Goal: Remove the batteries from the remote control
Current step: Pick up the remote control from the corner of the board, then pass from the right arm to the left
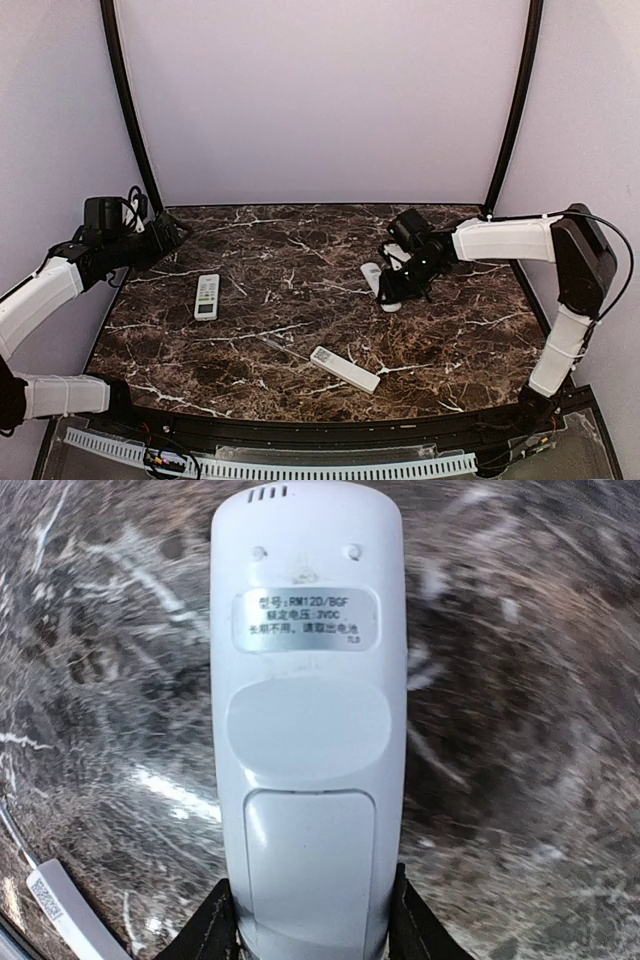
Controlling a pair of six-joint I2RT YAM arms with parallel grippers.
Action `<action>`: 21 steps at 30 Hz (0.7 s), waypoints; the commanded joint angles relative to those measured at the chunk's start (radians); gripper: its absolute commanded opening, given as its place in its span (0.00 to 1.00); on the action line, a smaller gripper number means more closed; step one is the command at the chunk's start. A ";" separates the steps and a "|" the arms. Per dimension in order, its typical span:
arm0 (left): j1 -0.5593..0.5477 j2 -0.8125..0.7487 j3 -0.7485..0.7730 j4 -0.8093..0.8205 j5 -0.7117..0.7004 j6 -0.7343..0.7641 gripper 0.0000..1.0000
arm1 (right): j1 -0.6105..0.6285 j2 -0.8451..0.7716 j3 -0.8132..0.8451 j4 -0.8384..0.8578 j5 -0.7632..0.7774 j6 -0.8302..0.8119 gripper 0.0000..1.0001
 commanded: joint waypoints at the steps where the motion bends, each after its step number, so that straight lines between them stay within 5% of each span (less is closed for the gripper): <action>1: -0.077 0.033 -0.034 0.069 0.043 -0.110 0.99 | 0.102 0.090 0.112 0.043 -0.043 -0.059 0.39; 21: -0.339 0.438 -0.003 0.468 0.373 -0.361 0.99 | 0.300 0.227 0.382 0.073 -0.172 -0.249 0.39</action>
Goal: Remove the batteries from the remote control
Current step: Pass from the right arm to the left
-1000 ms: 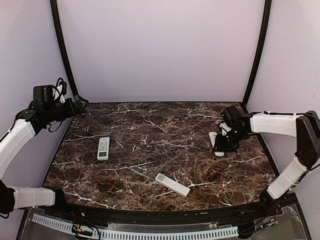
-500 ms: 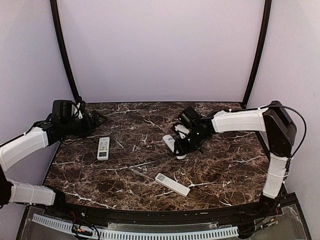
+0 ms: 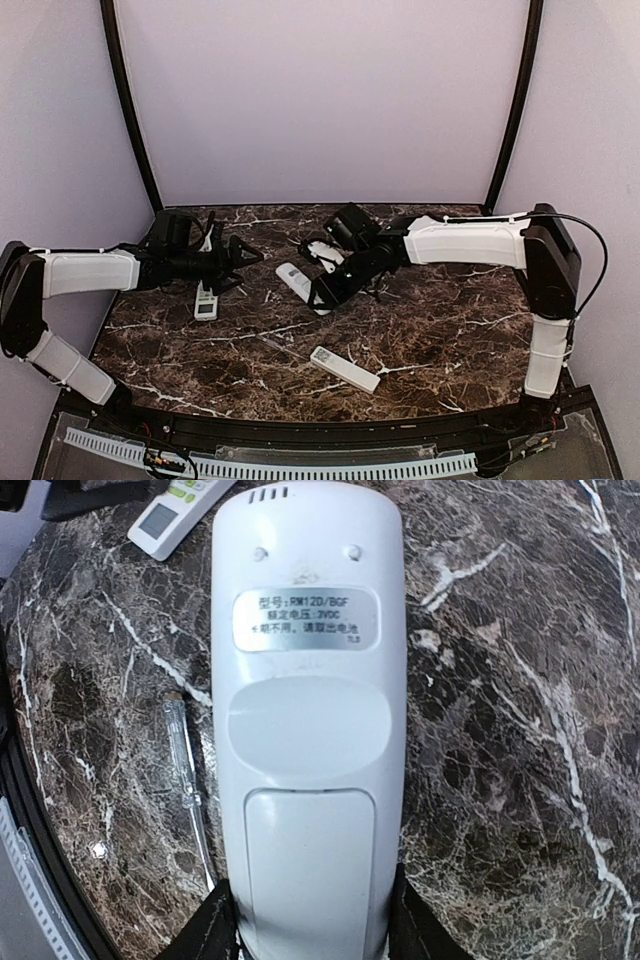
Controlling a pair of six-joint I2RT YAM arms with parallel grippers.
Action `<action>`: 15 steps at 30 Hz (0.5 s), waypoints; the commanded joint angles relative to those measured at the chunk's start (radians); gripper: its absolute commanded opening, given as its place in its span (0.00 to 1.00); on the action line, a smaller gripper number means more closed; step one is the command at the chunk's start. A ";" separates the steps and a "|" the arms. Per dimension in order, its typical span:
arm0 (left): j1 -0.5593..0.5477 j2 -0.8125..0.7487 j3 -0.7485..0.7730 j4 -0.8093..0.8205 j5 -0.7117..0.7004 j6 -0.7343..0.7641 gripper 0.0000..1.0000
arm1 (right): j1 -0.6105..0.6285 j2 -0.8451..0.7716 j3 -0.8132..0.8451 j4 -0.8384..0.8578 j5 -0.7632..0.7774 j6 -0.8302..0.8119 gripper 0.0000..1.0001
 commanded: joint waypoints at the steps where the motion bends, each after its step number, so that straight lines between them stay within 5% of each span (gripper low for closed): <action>1: -0.038 0.082 0.025 0.168 0.141 -0.099 0.99 | 0.018 0.035 0.055 0.033 -0.037 -0.058 0.39; 10: -0.080 0.181 0.065 0.250 0.192 -0.151 0.98 | 0.041 0.045 0.060 0.054 -0.083 -0.074 0.39; 15: -0.084 0.214 0.077 0.266 0.210 -0.165 0.83 | 0.048 0.042 0.056 0.069 -0.097 -0.076 0.39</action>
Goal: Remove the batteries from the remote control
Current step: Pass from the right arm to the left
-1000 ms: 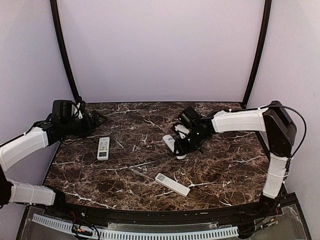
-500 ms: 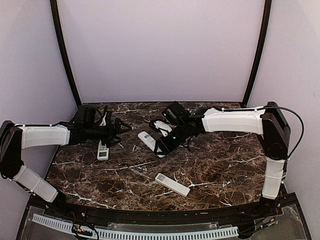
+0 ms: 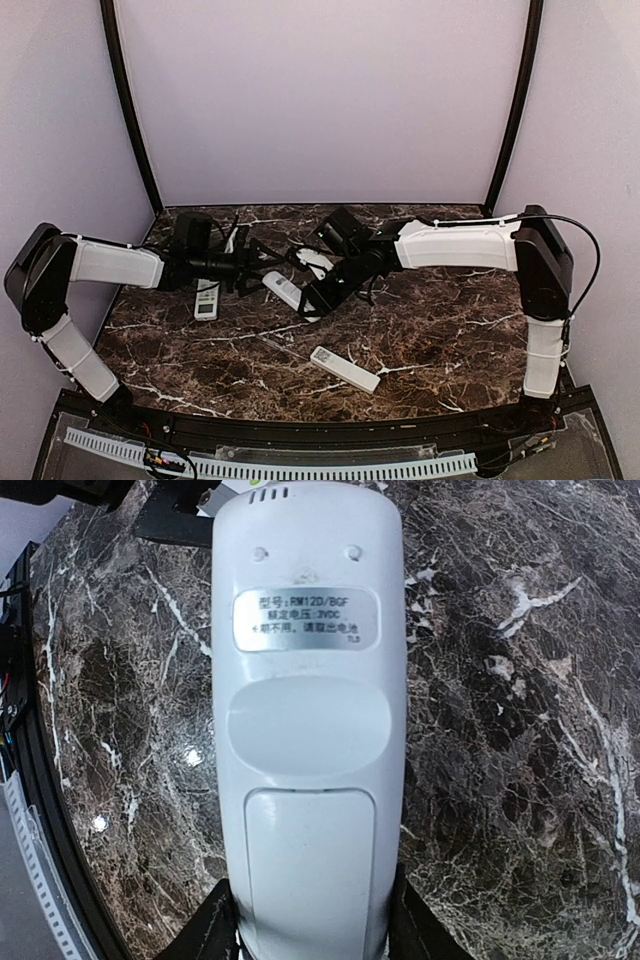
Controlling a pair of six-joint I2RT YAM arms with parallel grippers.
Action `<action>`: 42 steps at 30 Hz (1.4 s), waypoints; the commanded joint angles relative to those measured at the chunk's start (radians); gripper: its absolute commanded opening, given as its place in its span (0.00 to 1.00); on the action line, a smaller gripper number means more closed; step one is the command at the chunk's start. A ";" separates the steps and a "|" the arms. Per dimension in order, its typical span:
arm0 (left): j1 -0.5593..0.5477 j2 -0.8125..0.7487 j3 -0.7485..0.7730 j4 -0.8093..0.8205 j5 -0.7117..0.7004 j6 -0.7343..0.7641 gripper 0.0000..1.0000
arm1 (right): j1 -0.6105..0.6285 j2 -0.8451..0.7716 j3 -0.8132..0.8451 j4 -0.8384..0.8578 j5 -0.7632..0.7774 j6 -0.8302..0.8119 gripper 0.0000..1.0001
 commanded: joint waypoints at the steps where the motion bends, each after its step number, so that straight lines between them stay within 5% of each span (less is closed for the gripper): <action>1: -0.008 0.026 0.034 0.044 0.041 -0.021 0.79 | 0.014 -0.001 0.015 0.054 -0.034 -0.014 0.39; 14: -0.018 0.068 0.080 -0.005 0.067 -0.011 0.45 | 0.014 0.006 0.019 0.065 -0.015 -0.021 0.39; 32: -0.040 0.082 0.105 -0.130 0.061 0.045 0.43 | 0.013 0.009 0.024 0.081 0.019 -0.025 0.39; 42: -0.044 0.089 0.104 -0.117 0.067 0.029 0.27 | 0.014 0.007 0.017 0.088 0.026 -0.024 0.39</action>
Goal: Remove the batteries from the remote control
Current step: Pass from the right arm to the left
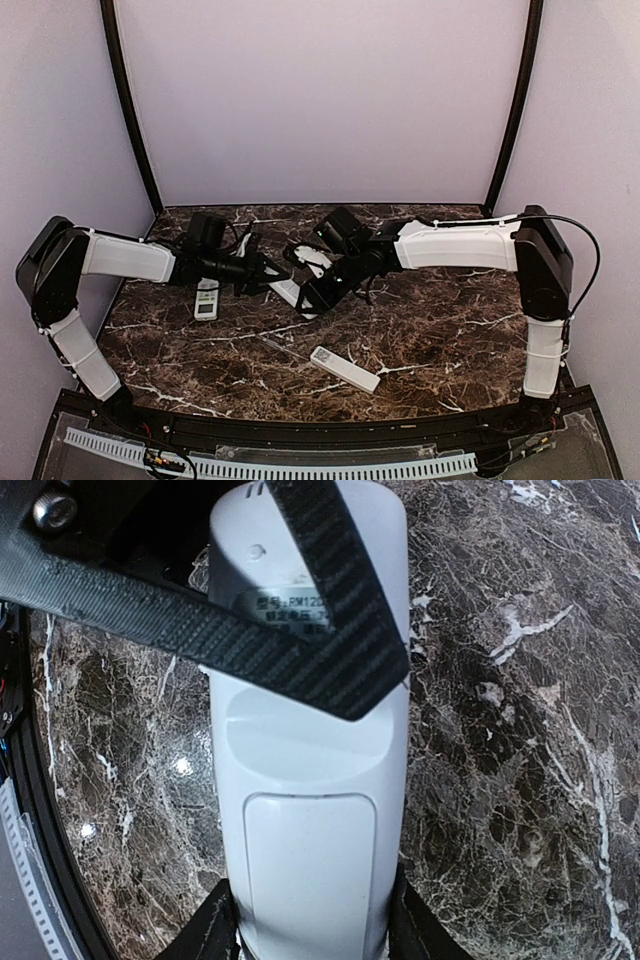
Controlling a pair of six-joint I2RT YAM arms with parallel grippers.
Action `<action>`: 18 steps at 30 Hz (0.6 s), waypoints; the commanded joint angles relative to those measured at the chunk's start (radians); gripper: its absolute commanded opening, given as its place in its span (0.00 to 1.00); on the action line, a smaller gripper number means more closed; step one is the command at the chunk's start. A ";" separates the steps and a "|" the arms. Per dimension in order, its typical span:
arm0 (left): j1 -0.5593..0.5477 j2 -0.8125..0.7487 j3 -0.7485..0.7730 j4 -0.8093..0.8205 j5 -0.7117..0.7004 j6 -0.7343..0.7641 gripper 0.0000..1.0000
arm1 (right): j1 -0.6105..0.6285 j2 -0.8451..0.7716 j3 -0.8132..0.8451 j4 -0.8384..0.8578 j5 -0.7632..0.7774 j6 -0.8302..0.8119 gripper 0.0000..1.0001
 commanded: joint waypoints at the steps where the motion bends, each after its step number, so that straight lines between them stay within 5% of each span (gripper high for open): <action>1: -0.007 0.011 0.015 -0.002 0.024 -0.001 0.26 | 0.009 0.007 0.017 0.049 0.013 -0.005 0.39; 7: -0.007 0.011 0.018 0.009 0.034 -0.015 0.16 | 0.009 -0.016 -0.008 0.073 0.037 0.001 0.42; 9: -0.006 0.006 0.018 0.019 0.036 -0.028 0.13 | 0.009 -0.042 -0.033 0.098 0.056 0.004 0.49; 14: -0.007 -0.009 0.032 0.031 0.042 -0.039 0.05 | 0.008 -0.139 -0.127 0.195 0.116 0.024 0.84; 18: -0.002 -0.019 0.073 0.016 0.049 -0.023 0.00 | 0.004 -0.220 -0.195 0.273 0.157 0.070 0.90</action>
